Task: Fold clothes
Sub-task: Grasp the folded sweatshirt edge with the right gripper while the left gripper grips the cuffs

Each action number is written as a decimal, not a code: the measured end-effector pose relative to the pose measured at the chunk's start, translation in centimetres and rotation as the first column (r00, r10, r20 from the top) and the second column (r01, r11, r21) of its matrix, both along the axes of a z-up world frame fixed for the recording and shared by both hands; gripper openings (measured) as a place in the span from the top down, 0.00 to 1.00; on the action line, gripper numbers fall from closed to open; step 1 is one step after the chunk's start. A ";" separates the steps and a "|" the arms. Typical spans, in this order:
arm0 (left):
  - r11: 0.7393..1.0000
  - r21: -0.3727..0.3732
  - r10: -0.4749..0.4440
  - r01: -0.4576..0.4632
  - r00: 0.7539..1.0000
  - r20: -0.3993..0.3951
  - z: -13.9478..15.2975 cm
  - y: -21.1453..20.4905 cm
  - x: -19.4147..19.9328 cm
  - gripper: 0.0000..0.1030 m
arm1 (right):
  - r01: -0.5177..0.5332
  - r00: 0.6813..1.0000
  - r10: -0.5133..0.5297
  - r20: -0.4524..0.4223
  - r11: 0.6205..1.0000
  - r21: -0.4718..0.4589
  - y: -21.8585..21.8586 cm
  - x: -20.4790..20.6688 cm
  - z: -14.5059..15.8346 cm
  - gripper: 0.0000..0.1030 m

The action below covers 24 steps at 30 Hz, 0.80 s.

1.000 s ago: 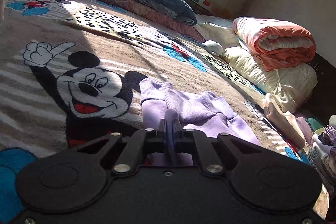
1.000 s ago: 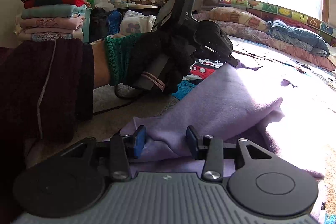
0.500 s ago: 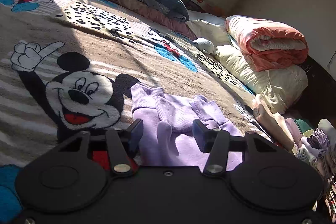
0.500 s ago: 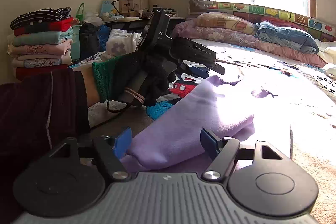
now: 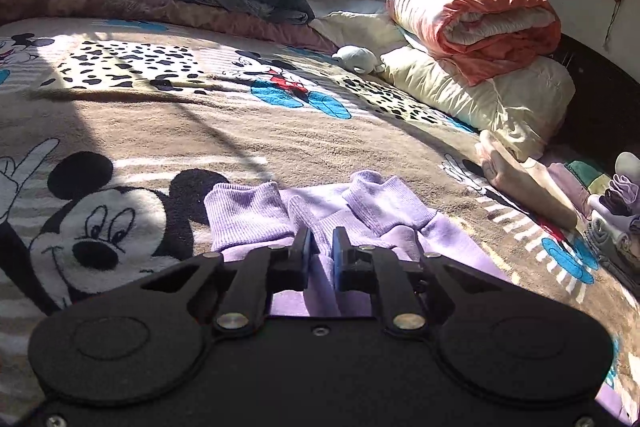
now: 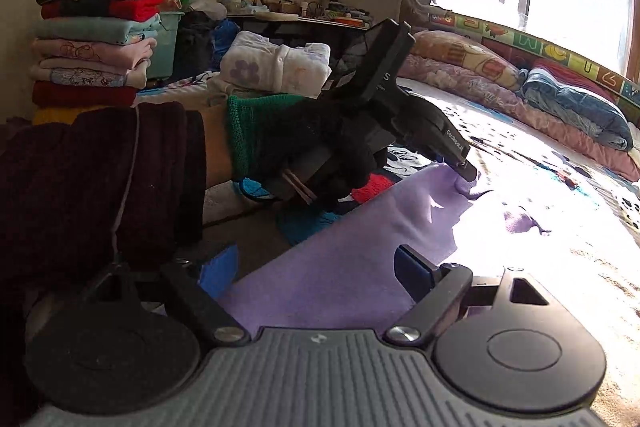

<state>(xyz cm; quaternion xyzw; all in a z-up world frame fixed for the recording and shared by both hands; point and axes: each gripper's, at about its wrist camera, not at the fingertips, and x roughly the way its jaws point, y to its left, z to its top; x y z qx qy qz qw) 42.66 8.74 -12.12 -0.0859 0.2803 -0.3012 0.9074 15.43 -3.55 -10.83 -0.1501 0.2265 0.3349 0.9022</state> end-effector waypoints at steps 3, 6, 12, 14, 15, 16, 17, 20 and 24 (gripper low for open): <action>0.999 -0.042 0.012 -0.011 0.999 0.035 0.2 0.4 -0.1 0.92 | -0.010 1.000 0.010 0.003 0.999 -0.054 1.1 -1.0 -0.9 0.18; 0.994 -0.103 0.048 -0.040 0.996 0.078 0.9 1.2 -0.3 0.92 | 0.020 1.000 -0.019 0.018 0.996 -0.082 1.8 -1.3 -0.9 0.18; 0.985 -0.110 0.140 -0.131 0.987 0.082 0.6 1.4 0.3 0.93 | 0.052 0.999 -0.053 -0.012 0.997 -0.055 0.8 -0.3 -1.0 0.17; 0.983 -0.088 0.165 -0.159 0.984 0.064 0.0 1.4 0.7 0.93 | 0.063 0.995 -0.063 -0.075 0.998 -0.003 -0.2 0.7 -1.4 0.16; 0.983 -0.080 0.173 -0.168 0.983 0.056 -0.2 1.4 0.8 0.93 | 0.062 0.993 -0.062 -0.098 0.998 0.003 -0.4 1.0 -1.6 0.14; 0.982 -0.073 0.176 -0.173 0.983 0.051 -0.4 1.4 0.9 0.93 | 0.062 0.991 -0.060 -0.121 0.998 0.010 -0.6 1.2 -1.8 0.14; 0.982 -0.065 0.178 -0.175 0.983 0.047 -0.4 1.3 0.9 0.98 | 0.062 0.988 -0.059 -0.143 0.998 0.017 -0.8 1.5 -2.1 0.12; 0.982 -0.043 0.184 -0.183 0.982 0.036 -0.6 1.3 0.9 1.00 | 0.081 0.978 -0.069 -0.196 0.995 0.055 -1.4 1.8 -2.7 0.11; 0.981 -0.012 0.193 -0.192 0.981 0.021 -0.8 1.2 0.9 1.00 | 0.105 0.981 -0.090 -0.175 0.991 0.080 -1.6 0.9 -2.1 0.10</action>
